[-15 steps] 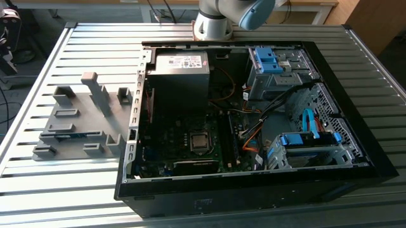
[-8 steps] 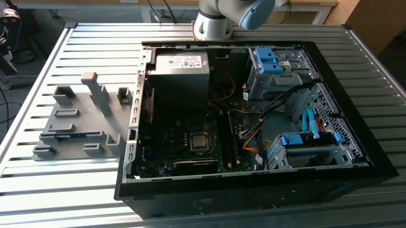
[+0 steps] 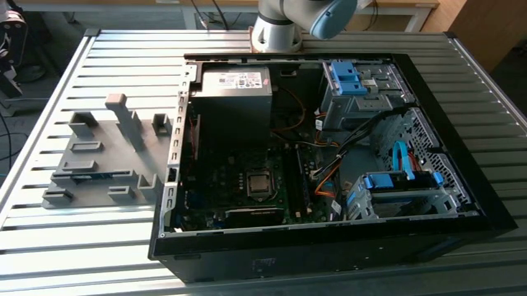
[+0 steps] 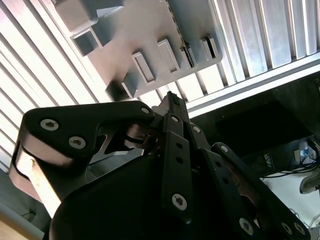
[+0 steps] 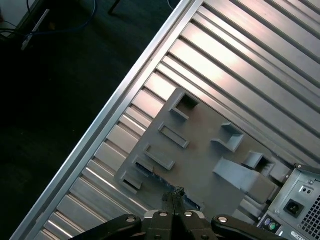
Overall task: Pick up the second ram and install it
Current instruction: 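Pick up the second ram and move it above second insertion slot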
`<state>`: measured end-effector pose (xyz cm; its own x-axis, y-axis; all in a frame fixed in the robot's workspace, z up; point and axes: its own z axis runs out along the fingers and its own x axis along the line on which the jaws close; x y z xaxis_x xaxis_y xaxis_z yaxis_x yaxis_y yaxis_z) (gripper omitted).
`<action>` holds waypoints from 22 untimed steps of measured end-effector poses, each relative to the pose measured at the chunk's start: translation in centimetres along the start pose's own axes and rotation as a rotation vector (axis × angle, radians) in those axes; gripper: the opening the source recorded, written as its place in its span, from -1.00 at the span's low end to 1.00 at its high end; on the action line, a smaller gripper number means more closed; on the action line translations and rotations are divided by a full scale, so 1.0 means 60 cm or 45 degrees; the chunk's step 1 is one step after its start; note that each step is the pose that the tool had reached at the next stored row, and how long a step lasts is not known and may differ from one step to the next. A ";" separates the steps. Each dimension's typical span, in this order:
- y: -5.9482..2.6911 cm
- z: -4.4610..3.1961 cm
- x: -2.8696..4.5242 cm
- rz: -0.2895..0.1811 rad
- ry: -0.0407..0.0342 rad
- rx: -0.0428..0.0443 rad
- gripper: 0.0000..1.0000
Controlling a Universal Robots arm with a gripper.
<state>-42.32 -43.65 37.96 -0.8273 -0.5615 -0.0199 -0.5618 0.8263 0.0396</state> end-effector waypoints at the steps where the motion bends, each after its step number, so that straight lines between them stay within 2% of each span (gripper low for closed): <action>1: 0.000 0.000 0.000 -0.004 0.0001 0.000 -0.79; 12: 0.000 0.000 0.001 -0.053 0.0020 -0.001 -0.79; 16: 0.001 0.000 0.001 -0.101 0.0041 -0.002 -0.79; 22: 0.001 0.000 0.001 -0.205 0.0081 -0.004 -0.79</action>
<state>-42.40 -43.65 37.96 -0.7262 -0.6872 -0.0199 -0.6873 0.7253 0.0396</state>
